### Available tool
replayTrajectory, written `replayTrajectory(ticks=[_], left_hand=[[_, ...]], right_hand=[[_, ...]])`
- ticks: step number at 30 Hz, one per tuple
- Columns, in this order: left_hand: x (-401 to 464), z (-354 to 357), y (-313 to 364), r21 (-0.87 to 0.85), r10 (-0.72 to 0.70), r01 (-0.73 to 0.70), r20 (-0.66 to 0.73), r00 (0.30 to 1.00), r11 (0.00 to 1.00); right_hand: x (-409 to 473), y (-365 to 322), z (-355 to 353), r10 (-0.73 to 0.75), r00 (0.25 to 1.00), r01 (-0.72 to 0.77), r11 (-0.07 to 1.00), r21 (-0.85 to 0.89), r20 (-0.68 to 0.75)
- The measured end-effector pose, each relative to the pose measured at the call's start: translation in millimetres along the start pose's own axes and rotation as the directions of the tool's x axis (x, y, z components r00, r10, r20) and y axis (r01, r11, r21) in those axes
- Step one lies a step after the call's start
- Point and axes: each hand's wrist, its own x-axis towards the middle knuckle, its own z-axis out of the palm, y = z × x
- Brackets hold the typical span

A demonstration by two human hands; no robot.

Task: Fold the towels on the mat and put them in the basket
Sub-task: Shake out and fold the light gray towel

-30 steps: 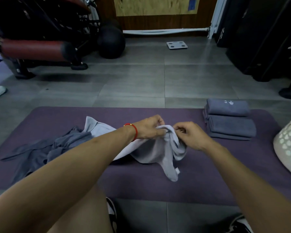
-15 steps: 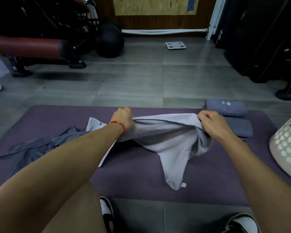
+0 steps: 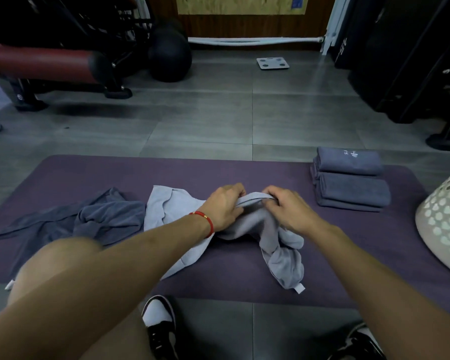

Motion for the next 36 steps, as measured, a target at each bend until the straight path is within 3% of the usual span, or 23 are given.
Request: replayTrajectory(ticks=[2, 6, 10, 12, 14, 19, 23, 27, 31, 34, 36], left_hand=[[-6.9, 16.1, -3.7, 0.000, -0.135, 0.136, -0.065, 0.989, 0.991], [-23.2, 38.4, -22.9, -0.056, -0.408, 0.404, -0.147, 0.901, 0.913], [-25.2, 21.8, -42.5, -0.091, -0.517, 0.510, -0.209, 0.830, 0.855], [-14.7, 2.8, -37.7, -0.105, -0.490, 0.480, -0.264, 0.831, 0.871], [-1.7, -13.9, -26.8, -0.081, -0.408, 0.405, -0.325, 0.853, 0.911], [14.4, -22.8, 2.0, 0.011, -0.227, 0.252, -0.400, 0.888, 0.968], [16.3, -13.2, 7.6, -0.023, -0.273, 0.282, -0.337, 0.901, 0.959], [22.0, 5.1, 19.9, 0.003, -0.246, 0.256, -0.267, 0.932, 0.967], [54.3, 6.9, 38.4, -0.035, -0.282, 0.284, -0.273, 0.920, 0.958], [86.5, 0.2, 54.3, -0.049, -0.212, 0.207, -0.316, 0.925, 0.977], [102.9, -1.4, 66.9, -0.037, -0.130, 0.125, -0.369, 0.920, 0.991]], right_hand=[[-0.6, -2.5, -5.8, -0.018, 1.000, 0.018, 1.000, 0.019, 0.001], [-2.7, 4.9, -16.2, -0.051, 0.999, 0.050, 0.998, -0.046, -0.018], [-6.1, 33.4, -35.7, -0.031, 0.999, 0.045, 0.931, -0.363, 0.043], [-13.1, 52.9, -38.2, 0.106, 0.987, -0.020, 0.829, -0.559, 0.123], [-21.4, 75.4, -36.7, 0.242, 0.964, -0.111, 0.741, -0.663, 0.109], [-42.2, 119.0, -42.6, 0.525, 0.851, -0.417, 0.648, -0.637, -0.022], [-74.8, 162.0, -64.4, 0.655, 0.731, -0.636, 0.550, -0.542, -0.193], [-93.9, 190.3, -95.4, 0.681, 0.649, -0.759, 0.553, -0.343, -0.338], [-99.2, 208.4, -150.9, 0.651, 0.616, -0.776, 0.598, -0.202, -0.443], [-94.4, 208.6, -202.8, 0.577, 0.635, -0.743, 0.637, -0.204, -0.513], [-95.5, 209.8, -235.3, 0.471, 0.687, -0.682, 0.682, -0.264, -0.554]])
